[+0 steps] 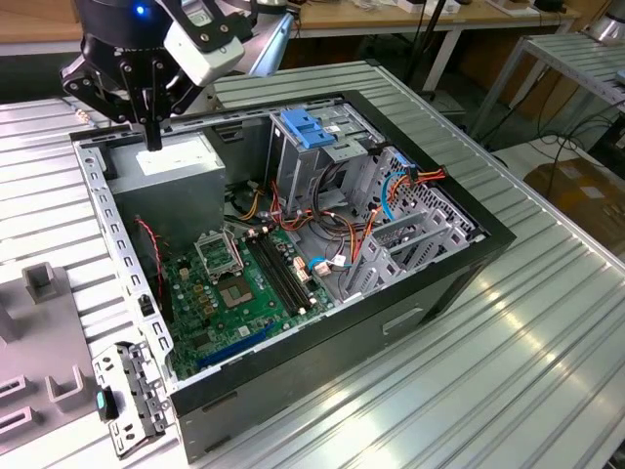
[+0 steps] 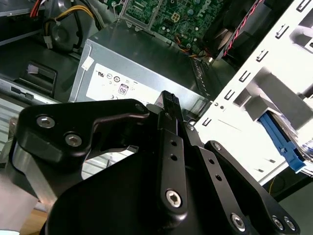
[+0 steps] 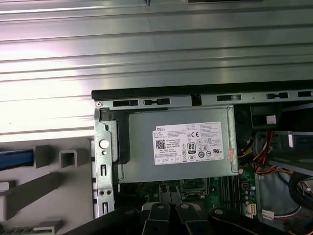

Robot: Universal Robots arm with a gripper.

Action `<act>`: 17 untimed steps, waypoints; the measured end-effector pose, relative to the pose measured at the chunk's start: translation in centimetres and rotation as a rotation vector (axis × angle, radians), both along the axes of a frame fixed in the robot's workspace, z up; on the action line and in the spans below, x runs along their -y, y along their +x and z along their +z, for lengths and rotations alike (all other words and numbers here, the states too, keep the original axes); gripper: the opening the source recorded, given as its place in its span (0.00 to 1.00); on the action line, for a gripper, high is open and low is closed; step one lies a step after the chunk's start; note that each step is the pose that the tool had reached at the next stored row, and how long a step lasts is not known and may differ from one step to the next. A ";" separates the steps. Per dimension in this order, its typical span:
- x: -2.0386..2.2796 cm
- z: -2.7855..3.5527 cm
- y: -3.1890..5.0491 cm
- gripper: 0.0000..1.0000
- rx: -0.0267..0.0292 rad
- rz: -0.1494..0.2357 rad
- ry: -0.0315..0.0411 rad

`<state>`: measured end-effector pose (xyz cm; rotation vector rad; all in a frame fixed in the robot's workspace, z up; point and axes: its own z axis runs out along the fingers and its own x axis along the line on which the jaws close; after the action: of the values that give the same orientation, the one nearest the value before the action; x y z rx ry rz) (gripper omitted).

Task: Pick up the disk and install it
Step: 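Reach for the disk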

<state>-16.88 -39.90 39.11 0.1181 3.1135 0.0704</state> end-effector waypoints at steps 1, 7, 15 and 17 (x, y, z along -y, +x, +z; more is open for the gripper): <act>0.00 -0.01 -0.08 0.11 0.0000 0.000 0.0000; 0.00 -0.03 -0.51 0.11 0.0000 0.000 0.0000; 0.00 -0.07 -1.35 0.11 0.0000 0.000 0.0000; 0.00 -0.08 -1.61 0.11 0.0000 0.000 0.0001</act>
<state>-18.50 -39.89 39.03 0.1181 3.1134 0.0705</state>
